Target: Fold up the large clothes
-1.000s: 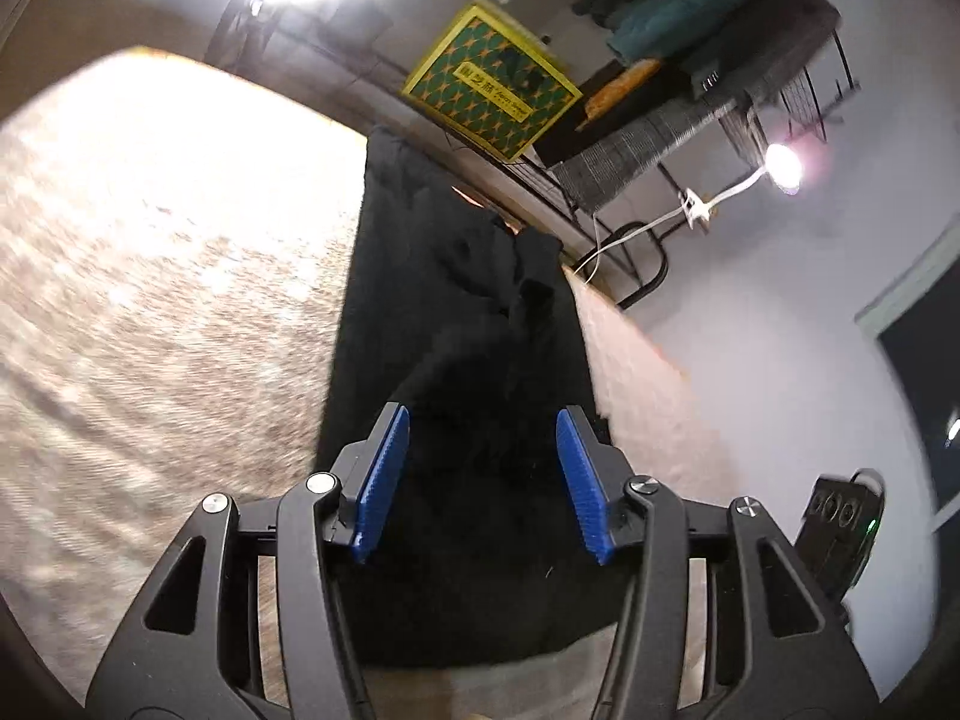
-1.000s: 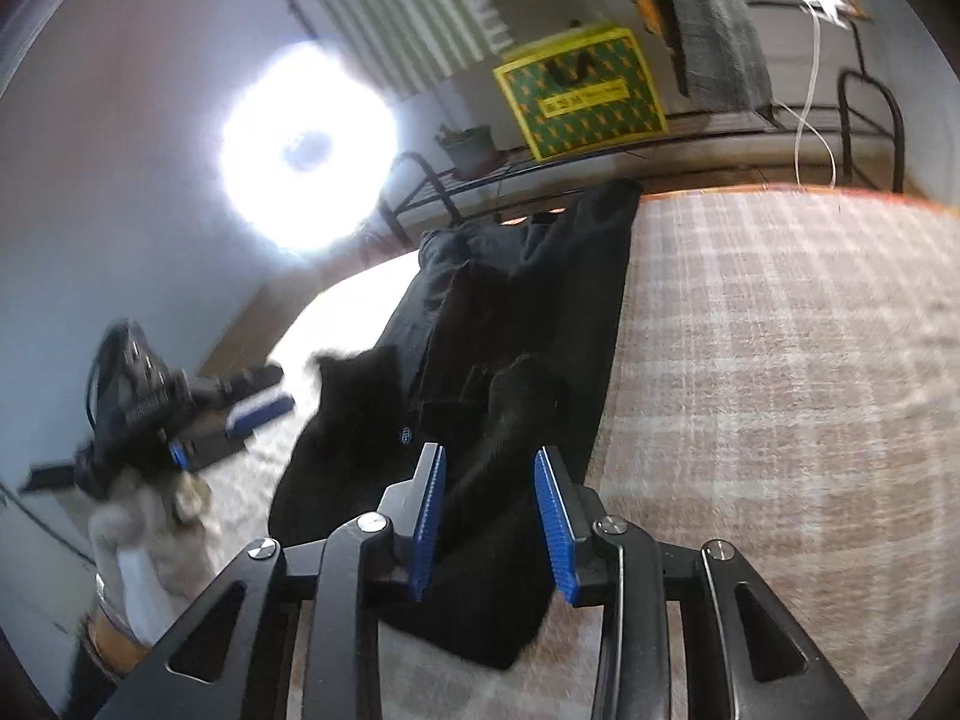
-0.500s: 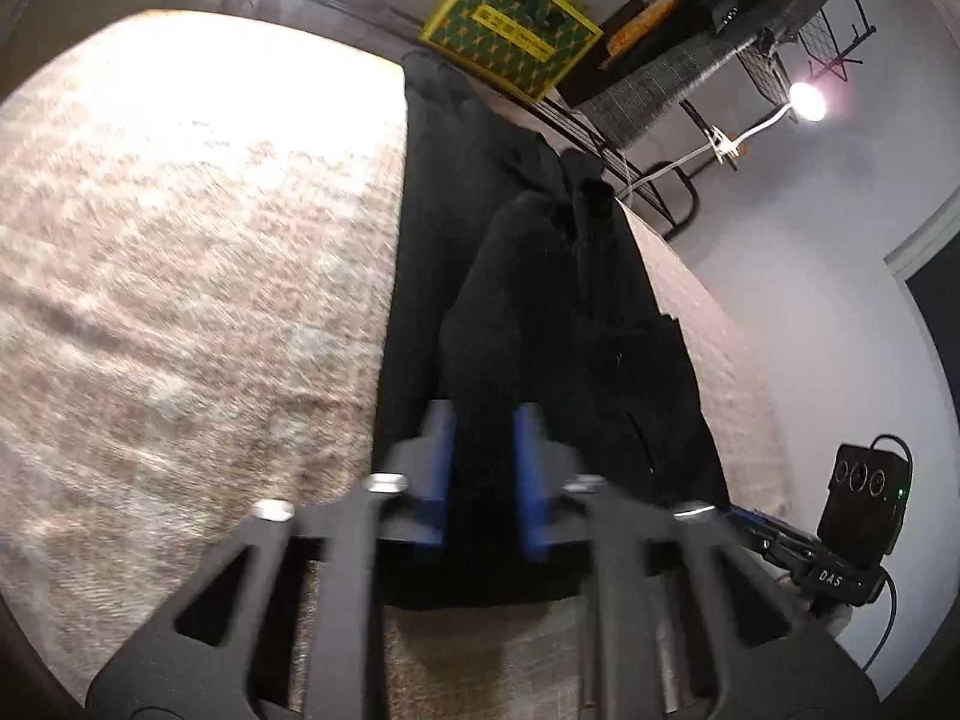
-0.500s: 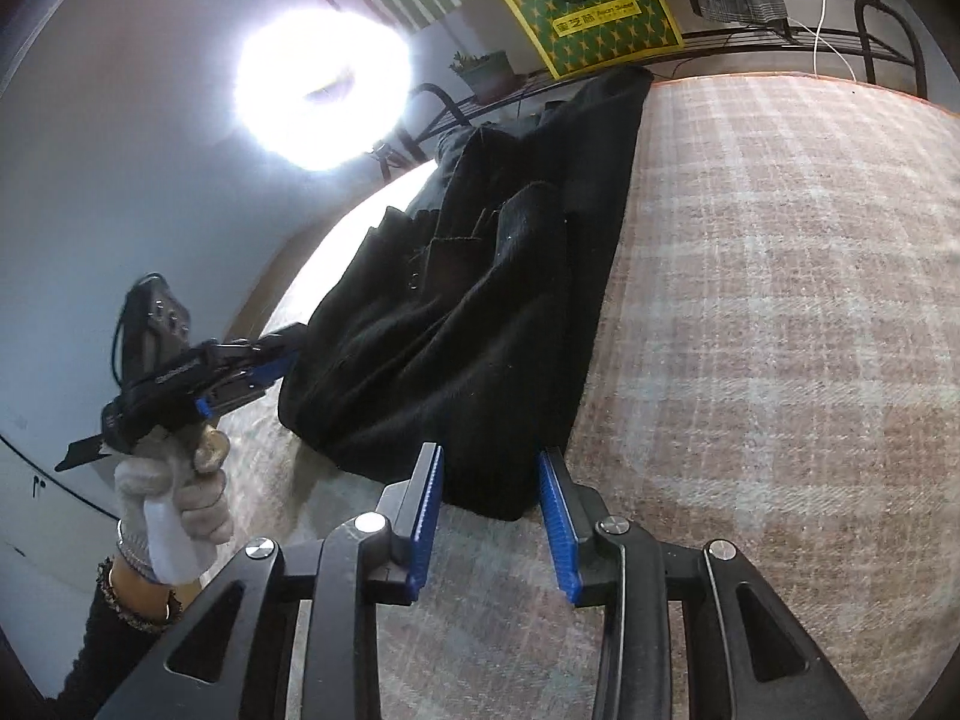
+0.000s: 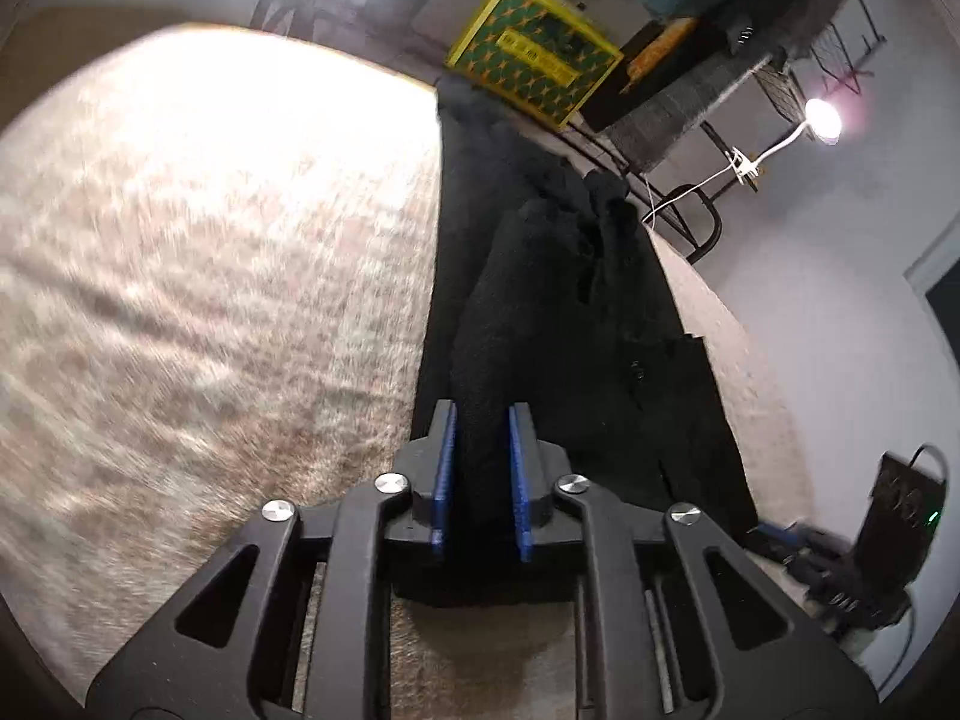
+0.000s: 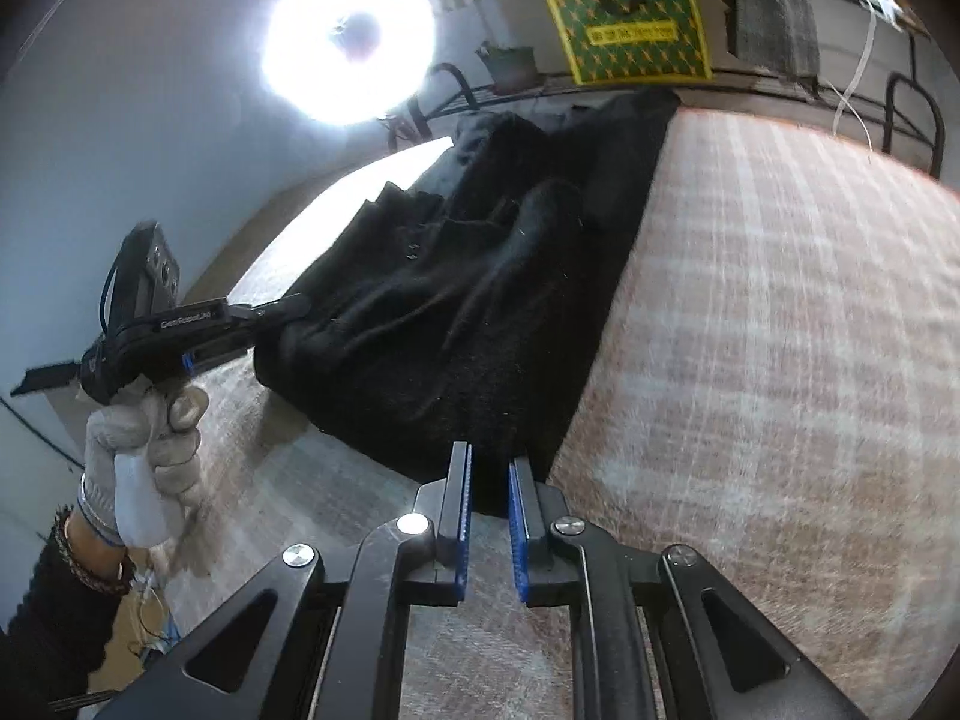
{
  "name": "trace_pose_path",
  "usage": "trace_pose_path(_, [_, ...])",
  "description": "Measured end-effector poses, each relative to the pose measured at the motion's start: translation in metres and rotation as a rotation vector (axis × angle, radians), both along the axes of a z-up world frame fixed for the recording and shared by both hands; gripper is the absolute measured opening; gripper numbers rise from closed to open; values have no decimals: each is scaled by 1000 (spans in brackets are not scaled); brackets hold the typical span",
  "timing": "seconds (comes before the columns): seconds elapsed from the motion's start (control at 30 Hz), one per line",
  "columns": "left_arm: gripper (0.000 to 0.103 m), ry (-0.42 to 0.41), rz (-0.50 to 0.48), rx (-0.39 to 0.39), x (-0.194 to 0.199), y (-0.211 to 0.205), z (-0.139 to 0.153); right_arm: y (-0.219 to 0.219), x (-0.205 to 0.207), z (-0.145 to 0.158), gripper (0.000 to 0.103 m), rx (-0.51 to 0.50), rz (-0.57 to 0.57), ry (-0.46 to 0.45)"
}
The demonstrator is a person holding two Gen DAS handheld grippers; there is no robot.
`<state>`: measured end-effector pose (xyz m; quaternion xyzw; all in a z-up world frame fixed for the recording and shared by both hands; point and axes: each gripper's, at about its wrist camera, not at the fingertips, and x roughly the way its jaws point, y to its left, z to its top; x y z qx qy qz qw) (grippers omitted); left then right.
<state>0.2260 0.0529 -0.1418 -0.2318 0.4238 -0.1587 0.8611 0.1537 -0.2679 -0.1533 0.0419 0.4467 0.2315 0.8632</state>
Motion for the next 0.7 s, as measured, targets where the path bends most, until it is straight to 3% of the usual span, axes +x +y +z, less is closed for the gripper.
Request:
trace_pose_path(0.17, [15, -99, -19, 49, -2, -10, 28, -6, 8, 25, 39, 46, -20, -93])
trace_pose_path(0.33, [15, -77, -65, 32, 24, -21, 30, -3, 52, 18, 39, 47, -80, -63])
trace_pose_path(0.4, [15, -56, -86, 22, 37, -27, 24, 4, 65, 11, 37, 23, -90, -56])
trace_pose_path(0.47, [15, -55, -54, 94, 43, -32, 17, 13, 70, 7, 20, -24, -80, -62])
trace_pose_path(0.53, [15, -27, -11, 156, 51, -32, 4, 18, 72, -1, 13, -124, -114, -74])
trace_pose_path(0.6, [23, -17, 22, 170, 52, -30, -7, 17, 77, -16, 13, -183, -150, -50])
trace_pose_path(0.7, [32, -24, 32, 235, 48, -32, -3, 9, 74, -13, 13, -173, -176, -53])
